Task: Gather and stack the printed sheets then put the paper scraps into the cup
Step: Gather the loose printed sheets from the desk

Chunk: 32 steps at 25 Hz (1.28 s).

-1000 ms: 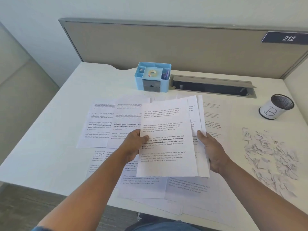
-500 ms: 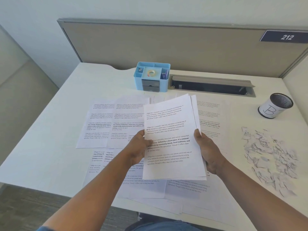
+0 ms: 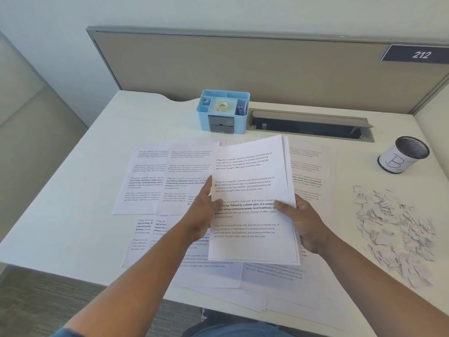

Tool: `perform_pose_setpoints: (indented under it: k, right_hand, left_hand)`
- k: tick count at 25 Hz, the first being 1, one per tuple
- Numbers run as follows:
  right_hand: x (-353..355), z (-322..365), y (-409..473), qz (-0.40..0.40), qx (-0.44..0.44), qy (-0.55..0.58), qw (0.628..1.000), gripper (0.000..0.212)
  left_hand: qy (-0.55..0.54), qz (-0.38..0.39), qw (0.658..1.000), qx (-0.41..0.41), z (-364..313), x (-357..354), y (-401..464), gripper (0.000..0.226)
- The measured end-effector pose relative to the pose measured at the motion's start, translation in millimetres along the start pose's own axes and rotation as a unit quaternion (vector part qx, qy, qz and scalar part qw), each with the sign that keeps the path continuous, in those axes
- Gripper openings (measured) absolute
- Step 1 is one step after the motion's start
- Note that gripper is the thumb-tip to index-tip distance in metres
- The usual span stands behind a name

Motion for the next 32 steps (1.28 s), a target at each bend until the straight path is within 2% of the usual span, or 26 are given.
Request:
perform_pose_setpoints:
  k: [5,9,12,18,25,29,32]
  right_hand:
    - [2,0,-3,0.001,0.008,-0.019,1.0,0.034]
    - [5,-1,-3,-0.002,0.01,-0.018,1.0,0.034]
    - [7,-3,-3,-0.003,0.005,-0.019,1.0,0.035]
    - [6,0,-4,0.004,0.004,-0.042,0.999,0.036]
    - [8,-8,-2,0.015,-0.027,-0.017,0.999,0.032]
    - [15,-16,6,-0.017,-0.046,-0.077,0.996,0.028]
    - [24,-13,14,-0.047,-0.024,-0.112,0.992,0.027]
  left_hand:
    - [-0.021,-0.008,1.0,0.009,0,2,-2,0.075]
    - [-0.057,-0.018,0.998,0.013,-1,-3,-4,0.039]
    - [-0.061,-0.022,0.998,0.017,1,-5,-5,0.029]
    - [-0.067,-0.007,0.997,0.027,7,-8,-7,0.026]
    - [-0.054,0.005,0.998,0.017,5,-9,-8,0.028]
    - [-0.024,0.01,0.999,0.023,13,-11,-8,0.028]
    - [0.069,-0.018,0.997,0.019,19,4,-8,0.023]
Point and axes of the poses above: each hand's wrist, its own y-axis towards the middle knuckle, its own x-axis out of the back of the hand, z = x × y, the point moved 9 cm from there along y, towards the middle knuckle, and after that the axes turned 9 degrees about -x, right-handed, at the moved point
